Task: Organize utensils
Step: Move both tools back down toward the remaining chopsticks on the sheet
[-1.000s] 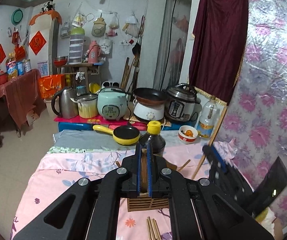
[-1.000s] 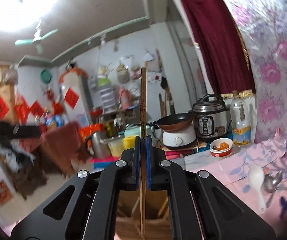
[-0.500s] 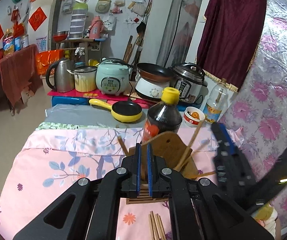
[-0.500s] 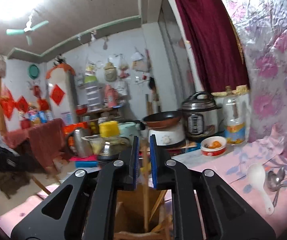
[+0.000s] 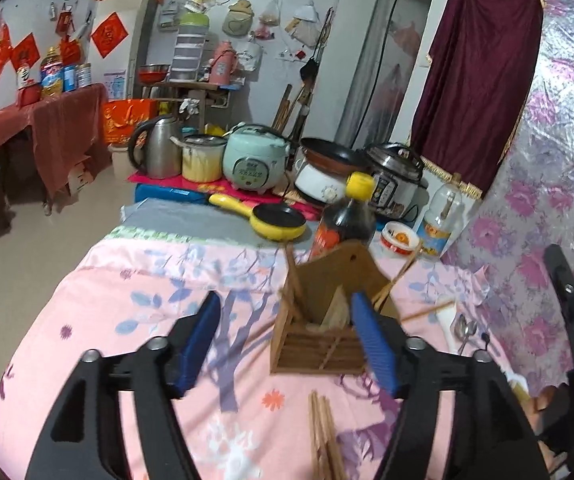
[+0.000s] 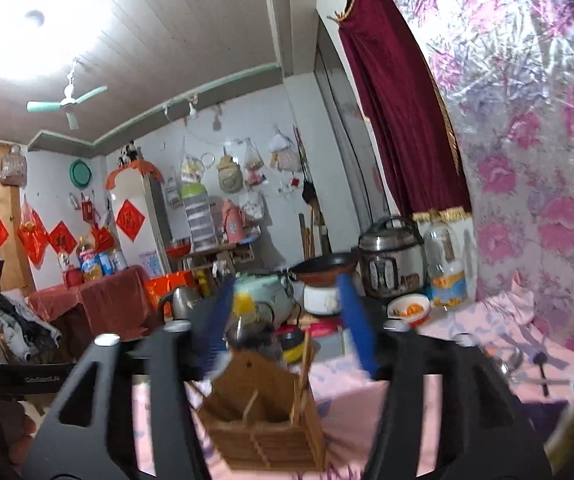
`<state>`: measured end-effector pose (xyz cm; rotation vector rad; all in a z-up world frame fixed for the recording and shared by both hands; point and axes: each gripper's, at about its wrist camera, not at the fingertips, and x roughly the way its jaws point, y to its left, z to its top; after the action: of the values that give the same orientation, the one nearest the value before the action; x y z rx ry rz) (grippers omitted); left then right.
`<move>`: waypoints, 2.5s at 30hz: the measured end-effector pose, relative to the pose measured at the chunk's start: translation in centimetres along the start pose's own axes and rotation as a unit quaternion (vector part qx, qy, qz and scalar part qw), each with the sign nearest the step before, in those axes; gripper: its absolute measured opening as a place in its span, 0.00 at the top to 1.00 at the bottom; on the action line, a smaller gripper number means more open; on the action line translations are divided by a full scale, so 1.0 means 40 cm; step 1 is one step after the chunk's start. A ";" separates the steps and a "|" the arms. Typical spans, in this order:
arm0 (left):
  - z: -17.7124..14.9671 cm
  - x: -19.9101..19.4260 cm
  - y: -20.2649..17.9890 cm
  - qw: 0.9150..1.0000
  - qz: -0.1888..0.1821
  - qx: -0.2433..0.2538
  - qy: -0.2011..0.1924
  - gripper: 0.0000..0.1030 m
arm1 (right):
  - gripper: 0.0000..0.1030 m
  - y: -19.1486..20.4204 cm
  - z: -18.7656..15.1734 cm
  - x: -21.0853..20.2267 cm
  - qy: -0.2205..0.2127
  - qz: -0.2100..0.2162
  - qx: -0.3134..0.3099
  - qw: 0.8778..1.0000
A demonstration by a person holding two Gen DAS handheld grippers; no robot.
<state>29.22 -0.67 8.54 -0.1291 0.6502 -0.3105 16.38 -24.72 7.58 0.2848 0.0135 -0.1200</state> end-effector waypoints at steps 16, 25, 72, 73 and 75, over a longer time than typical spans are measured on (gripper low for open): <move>-0.384 0.040 0.053 0.992 0.077 0.040 0.088 0.13 | 0.06 -0.041 -0.267 -0.179 0.188 0.023 -0.076 0.979; -0.408 0.045 0.078 0.991 0.085 0.020 0.102 0.13 | 0.06 -0.063 -0.323 -0.160 0.263 0.041 -0.053 0.962; -0.518 0.141 -0.065 0.962 0.030 0.167 0.216 0.09 | 0.06 -0.142 -0.342 -0.090 0.336 -0.045 -0.011 0.941; -0.521 0.144 -0.066 0.961 0.032 0.168 0.217 0.09 | 0.06 -0.140 -0.343 -0.089 0.338 -0.044 -0.011 0.940; -0.526 0.154 -0.065 0.959 0.035 0.168 0.224 0.09 | 0.06 -0.137 -0.347 -0.087 0.343 -0.043 -0.011 0.938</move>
<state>20.32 -5.56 -11.07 0.3000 1.0367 -0.3812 12.33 -25.63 -7.18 0.2913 0.7216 -0.1020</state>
